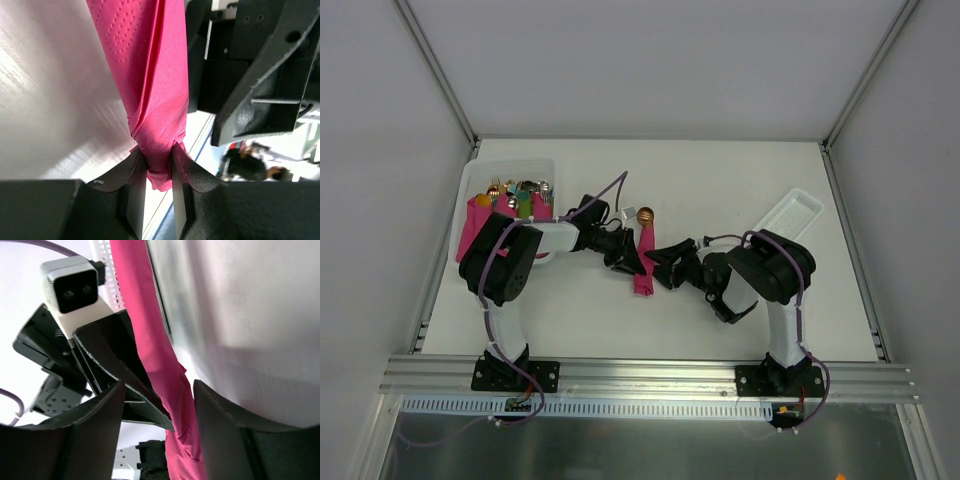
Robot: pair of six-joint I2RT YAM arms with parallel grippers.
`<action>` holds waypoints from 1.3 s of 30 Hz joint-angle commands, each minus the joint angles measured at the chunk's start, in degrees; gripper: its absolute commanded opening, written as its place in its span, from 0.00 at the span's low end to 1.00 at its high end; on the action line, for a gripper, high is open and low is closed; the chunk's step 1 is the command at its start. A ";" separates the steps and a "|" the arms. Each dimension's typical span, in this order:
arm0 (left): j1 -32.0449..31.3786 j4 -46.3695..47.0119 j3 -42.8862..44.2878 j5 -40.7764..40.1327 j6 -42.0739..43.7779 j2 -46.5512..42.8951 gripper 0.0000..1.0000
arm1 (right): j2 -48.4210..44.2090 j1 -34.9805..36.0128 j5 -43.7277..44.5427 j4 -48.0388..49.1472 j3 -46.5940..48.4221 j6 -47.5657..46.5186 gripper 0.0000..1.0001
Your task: Place the utensils on the paper napkin and roll it up
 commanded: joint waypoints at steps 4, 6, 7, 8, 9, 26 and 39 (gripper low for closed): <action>-1.03 -9.65 1.87 -3.26 13.95 -6.39 0.00 | -2.12 -0.10 -2.61 -6.72 -1.20 -4.01 0.64; -1.03 -10.36 1.78 -3.88 15.53 -8.15 0.00 | -3.71 -0.19 -2.43 -10.75 -1.21 -5.69 0.65; -1.03 -10.79 2.04 -4.14 15.97 -8.68 0.00 | -4.59 -0.19 -2.26 -11.81 -1.21 -7.44 0.65; -0.94 -11.76 2.21 -5.10 16.50 -9.82 0.00 | -6.16 -0.10 -2.17 -12.78 -1.21 -8.15 0.66; -1.03 -12.20 2.39 -5.72 17.55 -10.44 0.00 | -6.96 -0.19 -1.82 -14.18 -1.38 -8.77 0.66; 1.69 -19.50 6.25 4.52 24.50 -28.18 0.00 | -47.18 -2.30 -12.10 -53.08 8.69 -44.51 0.73; 1.52 -18.10 9.24 17.56 18.18 -35.75 0.00 | -57.16 1.30 -14.99 -75.72 19.53 -58.52 0.93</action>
